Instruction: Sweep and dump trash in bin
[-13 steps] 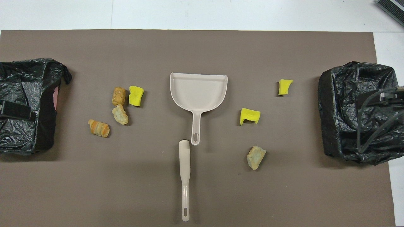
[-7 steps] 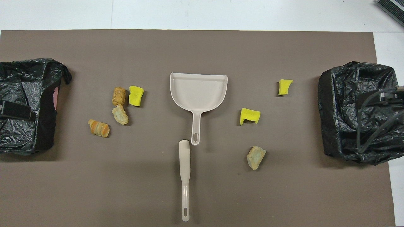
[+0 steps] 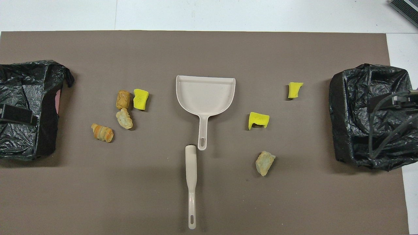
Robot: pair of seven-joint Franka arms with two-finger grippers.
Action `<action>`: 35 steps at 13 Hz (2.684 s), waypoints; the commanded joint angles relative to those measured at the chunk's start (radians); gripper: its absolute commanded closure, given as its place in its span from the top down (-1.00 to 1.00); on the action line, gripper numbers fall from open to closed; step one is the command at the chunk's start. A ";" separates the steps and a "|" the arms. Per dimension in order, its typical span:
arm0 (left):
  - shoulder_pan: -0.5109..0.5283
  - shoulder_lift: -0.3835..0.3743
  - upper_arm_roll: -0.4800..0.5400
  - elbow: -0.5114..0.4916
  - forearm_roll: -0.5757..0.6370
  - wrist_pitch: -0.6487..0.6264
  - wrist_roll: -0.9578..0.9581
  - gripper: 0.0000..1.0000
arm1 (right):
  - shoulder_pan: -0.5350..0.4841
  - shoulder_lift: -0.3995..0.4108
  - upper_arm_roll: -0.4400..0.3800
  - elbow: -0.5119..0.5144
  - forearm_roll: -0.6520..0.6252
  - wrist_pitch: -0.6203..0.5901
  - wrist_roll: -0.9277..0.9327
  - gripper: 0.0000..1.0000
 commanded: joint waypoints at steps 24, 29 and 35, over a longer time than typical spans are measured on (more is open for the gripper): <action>-0.070 -0.026 -0.007 -0.103 -0.003 0.084 -0.001 1.00 | 0.062 0.021 0.038 -0.123 0.108 0.165 0.011 1.00; -0.153 -0.040 -0.007 -0.195 -0.004 0.144 0.014 1.00 | 0.153 0.177 0.038 -0.020 0.102 0.172 0.049 1.00; -0.274 -0.184 -0.008 -0.468 -0.006 0.241 -0.020 1.00 | 0.306 0.359 0.044 0.041 0.105 0.390 0.303 1.00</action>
